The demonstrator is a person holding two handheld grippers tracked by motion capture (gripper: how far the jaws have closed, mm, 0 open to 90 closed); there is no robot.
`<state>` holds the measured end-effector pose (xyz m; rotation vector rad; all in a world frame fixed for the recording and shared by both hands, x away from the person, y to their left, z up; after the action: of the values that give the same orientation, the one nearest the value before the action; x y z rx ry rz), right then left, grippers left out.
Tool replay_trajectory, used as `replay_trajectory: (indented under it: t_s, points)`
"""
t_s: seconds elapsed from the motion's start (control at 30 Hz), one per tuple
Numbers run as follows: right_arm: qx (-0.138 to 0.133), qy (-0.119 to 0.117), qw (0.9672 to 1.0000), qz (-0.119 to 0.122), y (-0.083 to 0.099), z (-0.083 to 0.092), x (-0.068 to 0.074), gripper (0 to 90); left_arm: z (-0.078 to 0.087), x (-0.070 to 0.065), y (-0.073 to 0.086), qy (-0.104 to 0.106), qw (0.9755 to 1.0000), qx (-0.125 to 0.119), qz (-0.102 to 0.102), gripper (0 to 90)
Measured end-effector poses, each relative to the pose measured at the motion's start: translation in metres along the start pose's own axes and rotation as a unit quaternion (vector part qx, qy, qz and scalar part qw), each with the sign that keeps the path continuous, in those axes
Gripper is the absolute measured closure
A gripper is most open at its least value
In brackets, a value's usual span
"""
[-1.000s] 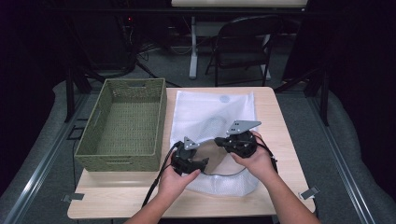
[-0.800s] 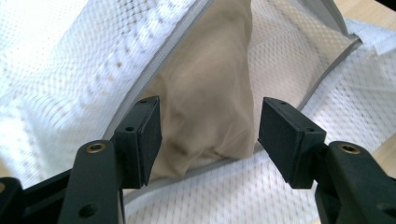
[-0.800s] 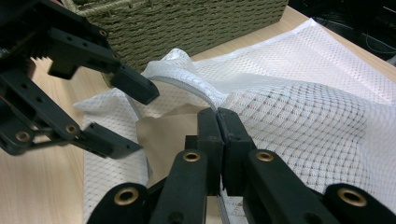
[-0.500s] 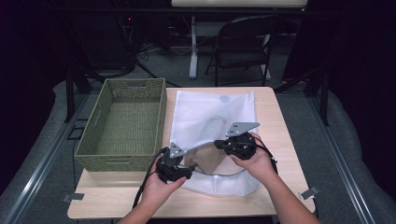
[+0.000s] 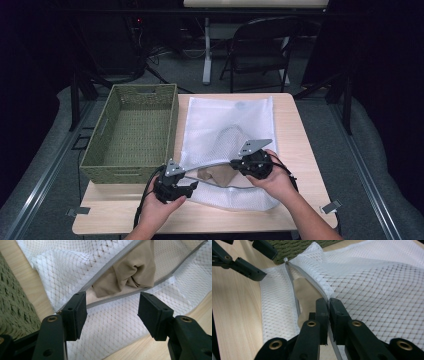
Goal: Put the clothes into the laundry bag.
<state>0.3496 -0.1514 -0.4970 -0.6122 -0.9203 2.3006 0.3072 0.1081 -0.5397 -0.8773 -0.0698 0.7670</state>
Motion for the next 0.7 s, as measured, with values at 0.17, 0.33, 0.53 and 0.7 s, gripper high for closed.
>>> replay_trajectory:
  t_s: [0.17, 0.33, 0.53, 0.7]
  points:
    - [0.002, 0.002, 1.0000, -0.004, 0.006, -0.001, 0.005, 78.8, -0.001, 0.002, 0.003, 0.001, 1.0000, 0.003, -0.008, 40.1]
    - [-0.007, 0.013, 0.9997, -0.020, 0.010, 0.002, 0.007, 66.1, -0.001, 0.006, 0.008, -0.002, 1.0000, 0.001, -0.004, 40.1]
    - [-0.022, 0.028, 0.9986, -0.039, 0.014, 0.007, 0.007, 53.8, -0.003, 0.007, 0.010, -0.002, 1.0000, 0.003, -0.001, 39.8]
    - [-0.029, 0.047, 0.9971, -0.052, 0.019, 0.012, 0.002, 48.0, -0.006, 0.008, 0.012, -0.002, 1.0000, 0.004, 0.002, 39.3]
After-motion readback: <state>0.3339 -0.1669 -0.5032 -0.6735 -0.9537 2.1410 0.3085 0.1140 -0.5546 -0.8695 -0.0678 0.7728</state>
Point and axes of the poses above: each handheld gripper's, and its own axes: z roughly backward along the jaws, y roughly out of its underside, x roughly to its left, the point moved 2 cm from there along -z, roughly forward along the jaws, and after that the axes turned 13 degrees about y, right-handed, at the moved point
